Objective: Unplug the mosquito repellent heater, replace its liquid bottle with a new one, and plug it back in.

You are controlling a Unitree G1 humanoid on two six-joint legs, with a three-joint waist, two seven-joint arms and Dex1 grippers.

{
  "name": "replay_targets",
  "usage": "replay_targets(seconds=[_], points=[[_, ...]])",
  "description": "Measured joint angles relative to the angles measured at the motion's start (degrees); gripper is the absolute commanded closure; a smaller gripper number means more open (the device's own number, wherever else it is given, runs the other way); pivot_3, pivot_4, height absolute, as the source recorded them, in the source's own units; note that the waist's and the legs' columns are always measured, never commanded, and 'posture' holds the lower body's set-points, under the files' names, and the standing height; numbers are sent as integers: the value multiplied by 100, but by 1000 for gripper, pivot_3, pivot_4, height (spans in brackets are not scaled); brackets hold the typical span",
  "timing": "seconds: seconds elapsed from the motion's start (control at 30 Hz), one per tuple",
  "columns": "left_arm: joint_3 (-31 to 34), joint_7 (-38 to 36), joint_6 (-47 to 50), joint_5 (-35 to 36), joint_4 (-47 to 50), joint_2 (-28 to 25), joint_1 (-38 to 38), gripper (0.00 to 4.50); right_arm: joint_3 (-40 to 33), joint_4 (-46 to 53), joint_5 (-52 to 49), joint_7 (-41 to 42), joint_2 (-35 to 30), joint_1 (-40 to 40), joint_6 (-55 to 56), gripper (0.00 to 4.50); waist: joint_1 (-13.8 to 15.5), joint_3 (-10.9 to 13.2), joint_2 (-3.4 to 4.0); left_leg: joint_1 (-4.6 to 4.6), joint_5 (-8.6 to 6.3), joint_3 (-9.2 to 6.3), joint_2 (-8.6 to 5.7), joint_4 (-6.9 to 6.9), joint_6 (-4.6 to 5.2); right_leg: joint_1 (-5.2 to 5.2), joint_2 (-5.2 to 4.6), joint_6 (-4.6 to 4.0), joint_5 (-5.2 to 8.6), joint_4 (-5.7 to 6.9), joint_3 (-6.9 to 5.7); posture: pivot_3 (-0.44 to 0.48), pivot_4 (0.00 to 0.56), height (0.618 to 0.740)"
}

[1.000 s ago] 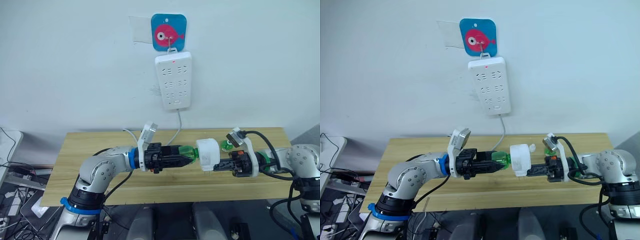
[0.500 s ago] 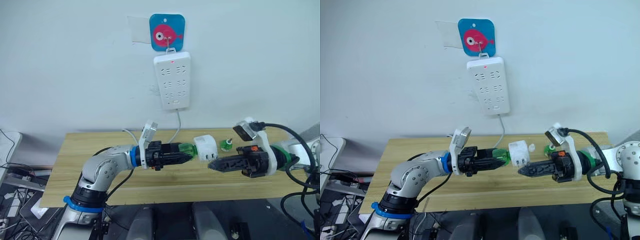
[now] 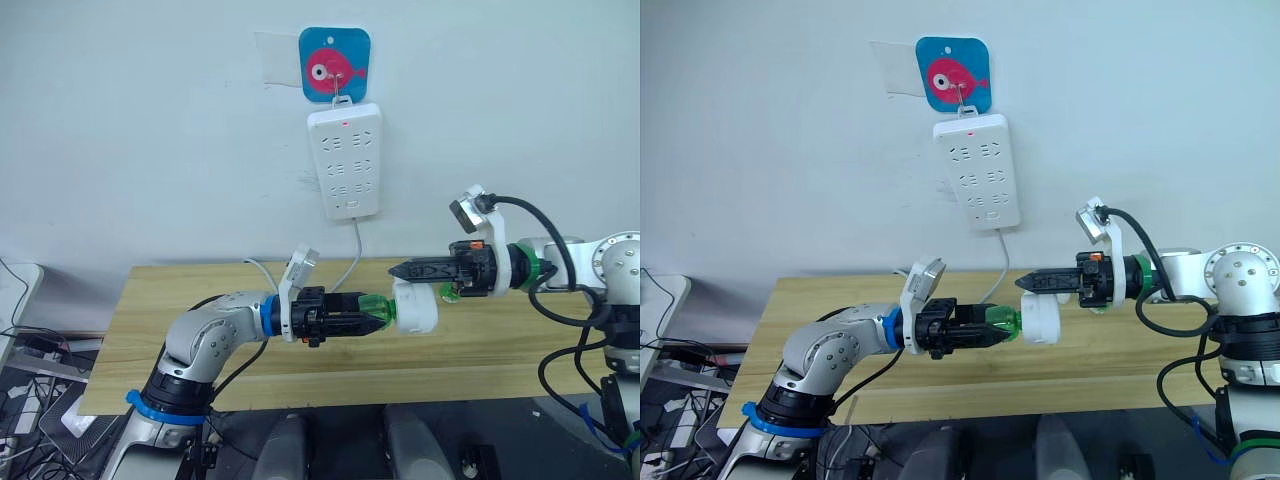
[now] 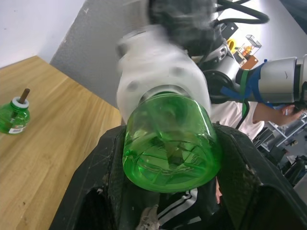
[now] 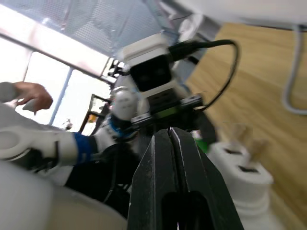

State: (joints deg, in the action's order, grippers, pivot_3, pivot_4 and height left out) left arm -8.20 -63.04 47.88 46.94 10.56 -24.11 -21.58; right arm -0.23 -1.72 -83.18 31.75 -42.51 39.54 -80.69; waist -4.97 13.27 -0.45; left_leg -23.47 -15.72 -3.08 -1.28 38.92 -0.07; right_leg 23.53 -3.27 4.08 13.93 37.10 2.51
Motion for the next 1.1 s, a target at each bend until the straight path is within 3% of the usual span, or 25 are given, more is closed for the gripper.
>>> replay_targets(seconds=[0.17, 0.43, 0.93, 1.1], points=[[6, -12, 108, 131, 95, -35, 20, 2249, 259, -337, 1054, 621, 18, -60, 231, 4463, 2, 0, 0, 0, 0, 0, 0, 0, 0, 1, 0, 0, 0, 0, 1, -143, 217, 740], [164, 133, 316, 388, 249, -27, 79, 2249, 287, -509, 1865, 1200, 58, -425, 277, 4463, 14, 0, 0, 0, 0, 0, 0, 0, 0, 1, 0, 0, 0, 2, 1, -133, 218, 740], [279, 431, 305, 462, 212, 168, 15, 2249, 16, 4, 2176, 1358, 255, -983, 16, 4463, 16, 0, 0, 1, 0, 0, -1, 0, 0, 1, -1, 0, 0, 4, 2, -143, 214, 740], [206, 314, -60, 156, 214, 95, 75, 2249, -203, -49, 2320, 1441, -50, -974, 19, 4463, 16, 0, 0, 1, 0, 0, -1, 0, -1, 1, 0, 0, 0, 2, 1, -146, 212, 740]])
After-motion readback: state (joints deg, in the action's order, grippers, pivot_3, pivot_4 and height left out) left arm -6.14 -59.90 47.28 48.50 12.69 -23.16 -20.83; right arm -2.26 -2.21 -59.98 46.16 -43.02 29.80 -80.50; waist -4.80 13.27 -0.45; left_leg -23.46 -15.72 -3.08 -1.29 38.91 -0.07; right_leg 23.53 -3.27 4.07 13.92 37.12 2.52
